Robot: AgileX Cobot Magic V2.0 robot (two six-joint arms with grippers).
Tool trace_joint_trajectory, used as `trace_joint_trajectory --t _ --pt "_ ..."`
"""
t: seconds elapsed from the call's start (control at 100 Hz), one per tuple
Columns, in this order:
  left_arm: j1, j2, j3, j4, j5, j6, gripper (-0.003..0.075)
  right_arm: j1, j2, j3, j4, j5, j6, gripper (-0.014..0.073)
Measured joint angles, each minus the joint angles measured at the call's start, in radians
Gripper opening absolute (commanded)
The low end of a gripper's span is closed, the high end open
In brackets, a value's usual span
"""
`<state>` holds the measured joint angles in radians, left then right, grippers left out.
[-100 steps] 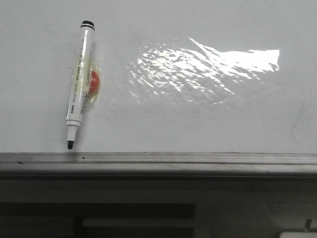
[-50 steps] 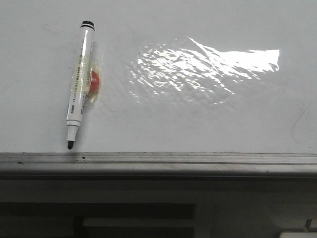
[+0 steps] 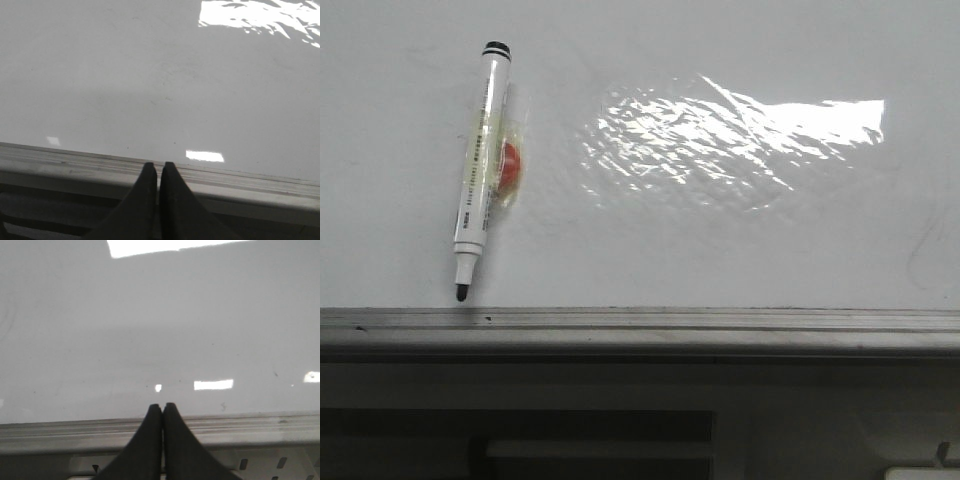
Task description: Write number 9 on whiteboard
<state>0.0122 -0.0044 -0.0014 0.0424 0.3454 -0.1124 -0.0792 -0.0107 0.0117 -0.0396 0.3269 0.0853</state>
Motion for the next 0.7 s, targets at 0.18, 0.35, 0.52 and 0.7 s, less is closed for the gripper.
trace_joint_trajectory --t 0.18,0.35,0.52,0.7 --pt "0.0 0.0 0.0 0.03 0.0 0.0 -0.002 0.0 0.0 0.0 0.0 -0.002 0.0 -0.0061" --pt "0.0 0.0 0.0 0.076 0.0 0.0 -0.002 0.0 0.0 0.0 -0.002 -0.008 0.0 -0.0061" --pt "0.0 0.0 0.0 0.133 -0.015 0.0 -0.002 0.0 0.0 0.0 -0.003 -0.018 0.0 -0.0061" --pt "0.0 0.0 0.001 0.149 -0.092 0.0 -0.002 0.0 0.0 0.0 -0.004 -0.045 0.0 -0.0061"
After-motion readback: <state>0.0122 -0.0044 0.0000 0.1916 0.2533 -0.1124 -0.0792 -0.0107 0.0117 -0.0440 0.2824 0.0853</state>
